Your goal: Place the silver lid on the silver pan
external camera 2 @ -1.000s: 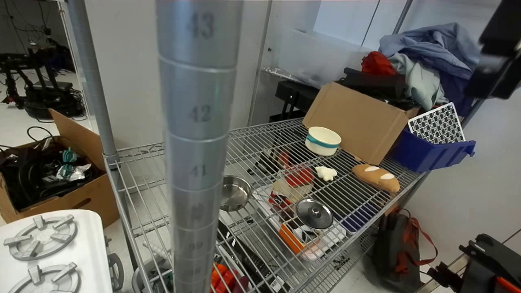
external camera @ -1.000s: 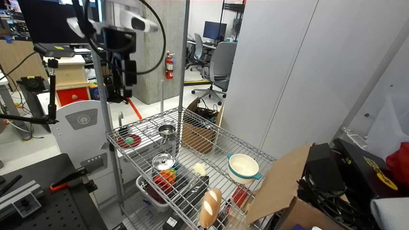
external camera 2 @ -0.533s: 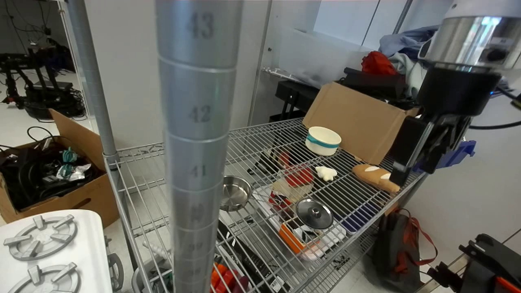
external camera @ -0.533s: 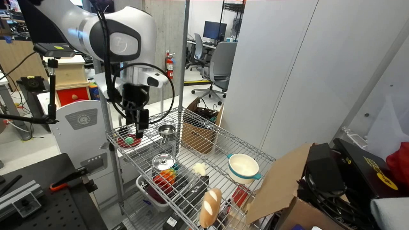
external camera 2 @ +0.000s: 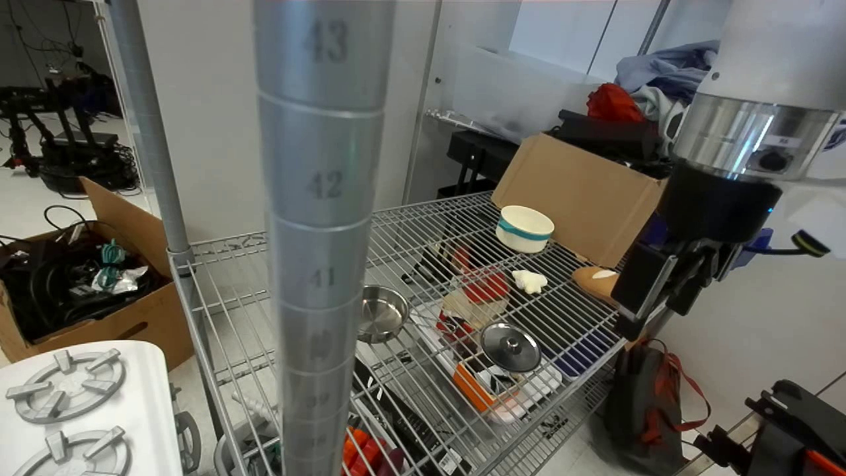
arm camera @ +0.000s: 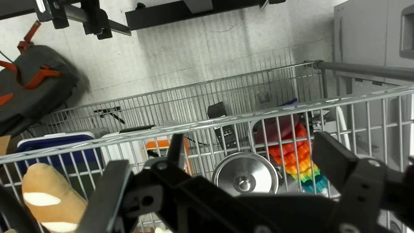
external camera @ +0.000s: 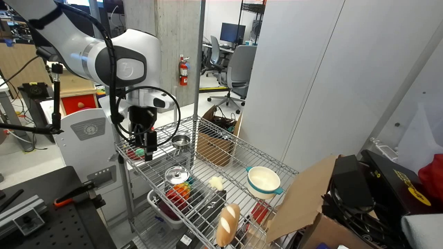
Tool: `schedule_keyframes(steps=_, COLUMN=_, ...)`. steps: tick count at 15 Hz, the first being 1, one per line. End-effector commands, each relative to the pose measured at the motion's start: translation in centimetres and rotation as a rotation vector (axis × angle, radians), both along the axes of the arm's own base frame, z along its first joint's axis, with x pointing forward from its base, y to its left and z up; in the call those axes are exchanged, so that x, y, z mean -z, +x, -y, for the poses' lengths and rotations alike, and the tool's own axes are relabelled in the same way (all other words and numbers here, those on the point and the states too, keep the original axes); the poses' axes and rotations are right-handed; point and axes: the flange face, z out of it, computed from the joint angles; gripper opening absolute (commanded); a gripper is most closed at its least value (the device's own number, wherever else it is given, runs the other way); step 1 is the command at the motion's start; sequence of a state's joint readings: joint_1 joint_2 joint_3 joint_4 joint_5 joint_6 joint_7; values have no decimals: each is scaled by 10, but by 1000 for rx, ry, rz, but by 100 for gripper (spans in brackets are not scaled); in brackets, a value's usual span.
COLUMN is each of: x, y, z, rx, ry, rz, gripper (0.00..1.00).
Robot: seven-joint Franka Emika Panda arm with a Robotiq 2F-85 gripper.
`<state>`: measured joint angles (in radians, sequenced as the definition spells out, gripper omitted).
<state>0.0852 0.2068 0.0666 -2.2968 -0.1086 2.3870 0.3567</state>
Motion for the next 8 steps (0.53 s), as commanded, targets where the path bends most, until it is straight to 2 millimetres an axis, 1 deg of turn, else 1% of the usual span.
schedule_keyframes(steps=1, x=11, y=-7, z=4, rx=16, ry=-29, rz=33, gripper=100)
schedule_keyframes(steps=4, x=21, y=-6, z=8, rx=30, ry=-43, rz=66, gripper=100)
schedule_keyframes(steps=8, x=43, y=20, z=26, rx=40, ry=-48, rz=103, gripper=100)
